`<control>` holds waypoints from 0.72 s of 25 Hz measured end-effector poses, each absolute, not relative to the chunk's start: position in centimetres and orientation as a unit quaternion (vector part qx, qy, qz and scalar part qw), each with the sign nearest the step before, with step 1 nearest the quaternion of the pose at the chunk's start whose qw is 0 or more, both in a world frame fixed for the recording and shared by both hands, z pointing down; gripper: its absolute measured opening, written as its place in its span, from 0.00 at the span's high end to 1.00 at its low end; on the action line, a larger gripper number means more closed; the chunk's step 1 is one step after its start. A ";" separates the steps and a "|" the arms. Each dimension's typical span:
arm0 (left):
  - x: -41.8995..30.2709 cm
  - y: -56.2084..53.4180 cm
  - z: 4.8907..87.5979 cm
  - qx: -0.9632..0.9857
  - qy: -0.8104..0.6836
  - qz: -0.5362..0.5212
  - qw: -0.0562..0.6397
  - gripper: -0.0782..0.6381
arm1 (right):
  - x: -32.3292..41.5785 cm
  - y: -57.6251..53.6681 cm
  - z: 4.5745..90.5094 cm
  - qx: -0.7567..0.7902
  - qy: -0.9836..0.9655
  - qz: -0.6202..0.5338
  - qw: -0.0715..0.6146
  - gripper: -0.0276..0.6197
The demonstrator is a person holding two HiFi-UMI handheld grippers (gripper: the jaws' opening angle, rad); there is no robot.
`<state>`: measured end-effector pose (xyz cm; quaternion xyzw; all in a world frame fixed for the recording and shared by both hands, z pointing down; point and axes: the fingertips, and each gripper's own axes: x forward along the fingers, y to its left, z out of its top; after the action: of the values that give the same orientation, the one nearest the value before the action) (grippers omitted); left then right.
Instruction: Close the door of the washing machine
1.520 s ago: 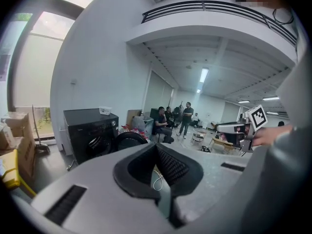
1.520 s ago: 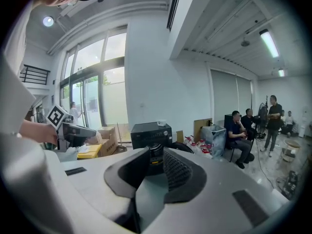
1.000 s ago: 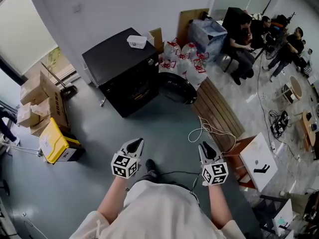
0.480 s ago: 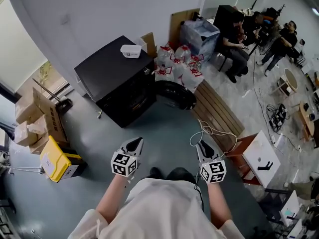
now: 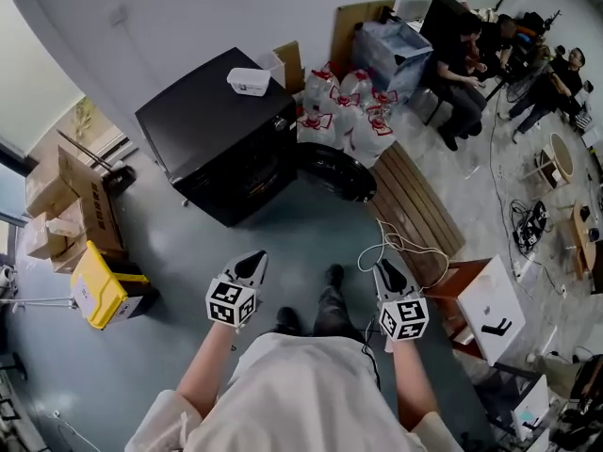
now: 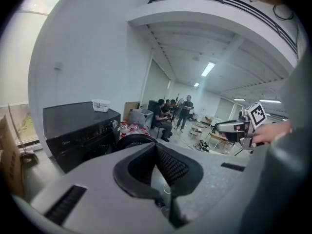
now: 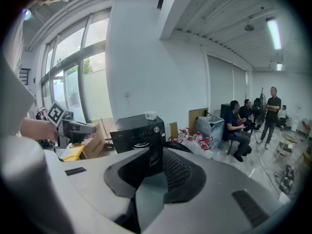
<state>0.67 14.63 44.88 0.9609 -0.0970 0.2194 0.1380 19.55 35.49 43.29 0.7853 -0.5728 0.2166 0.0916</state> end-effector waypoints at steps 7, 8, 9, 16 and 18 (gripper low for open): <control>7.5 12.5 46.3 0.952 -0.120 0.234 0.155 0.88 | 27.4 31.5 45.6 0.759 -0.597 0.241 0.098 0.82; 8.7 12.2 46.5 0.951 -0.122 0.237 0.156 0.88 | 28.7 30.9 46.1 0.755 -0.600 0.244 0.099 0.82; 9.8 11.9 46.8 0.950 -0.124 0.241 0.156 0.88 | 29.9 30.3 46.5 0.751 -0.604 0.248 0.100 0.82; 17.3 10.3 48.7 0.942 -0.144 0.258 0.158 0.88 | 37.6 27.1 49.9 0.723 -0.626 0.270 0.111 0.82; 18.9 10.4 49.5 0.940 -0.147 0.265 0.157 0.88 | 39.3 26.6 51.2 0.714 -0.631 0.279 0.116 0.82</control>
<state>18.91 10.36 49.48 0.9398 -0.1468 0.2654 0.1575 39.32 26.59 51.19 0.7144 -0.6313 0.2788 0.1157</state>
